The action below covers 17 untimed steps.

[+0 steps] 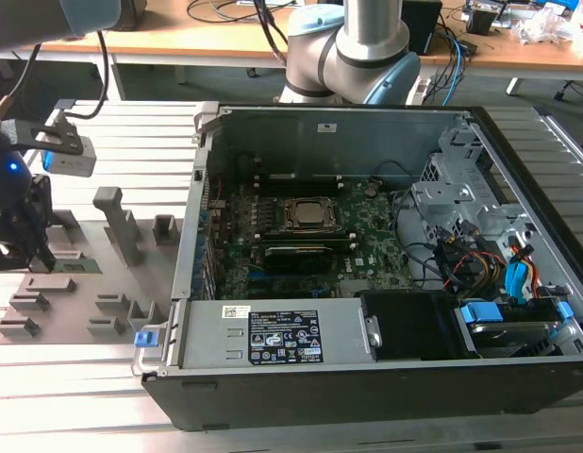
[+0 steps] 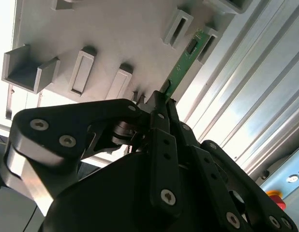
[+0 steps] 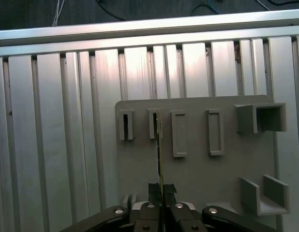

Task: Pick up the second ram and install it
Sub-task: 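Pick up the second ram and move it above second insertion slot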

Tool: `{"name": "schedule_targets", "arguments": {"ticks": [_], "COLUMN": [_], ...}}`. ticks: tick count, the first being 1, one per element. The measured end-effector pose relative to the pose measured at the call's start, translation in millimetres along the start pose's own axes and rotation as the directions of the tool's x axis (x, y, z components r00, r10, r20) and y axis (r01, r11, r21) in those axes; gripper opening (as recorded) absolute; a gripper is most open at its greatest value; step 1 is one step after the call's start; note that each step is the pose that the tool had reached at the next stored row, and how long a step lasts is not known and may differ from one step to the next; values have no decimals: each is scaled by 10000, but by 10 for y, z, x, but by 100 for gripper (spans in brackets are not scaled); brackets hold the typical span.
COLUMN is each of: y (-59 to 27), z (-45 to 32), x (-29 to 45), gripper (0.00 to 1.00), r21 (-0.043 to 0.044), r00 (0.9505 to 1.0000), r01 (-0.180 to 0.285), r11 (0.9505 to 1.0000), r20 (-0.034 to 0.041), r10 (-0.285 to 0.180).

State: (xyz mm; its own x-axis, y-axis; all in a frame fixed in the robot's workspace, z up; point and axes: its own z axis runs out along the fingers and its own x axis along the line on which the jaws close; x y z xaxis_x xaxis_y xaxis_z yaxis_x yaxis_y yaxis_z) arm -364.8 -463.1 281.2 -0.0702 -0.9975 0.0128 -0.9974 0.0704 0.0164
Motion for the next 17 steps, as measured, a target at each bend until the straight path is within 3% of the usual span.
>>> {"name": "schedule_targets", "arguments": {"ticks": [17], "y": [3], "z": [-175], "x": [2], "gripper": [14], "r21": [-1], "r00": [10000], "r01": [0], "r11": [10000], "r20": [-1], "r10": [0]}}
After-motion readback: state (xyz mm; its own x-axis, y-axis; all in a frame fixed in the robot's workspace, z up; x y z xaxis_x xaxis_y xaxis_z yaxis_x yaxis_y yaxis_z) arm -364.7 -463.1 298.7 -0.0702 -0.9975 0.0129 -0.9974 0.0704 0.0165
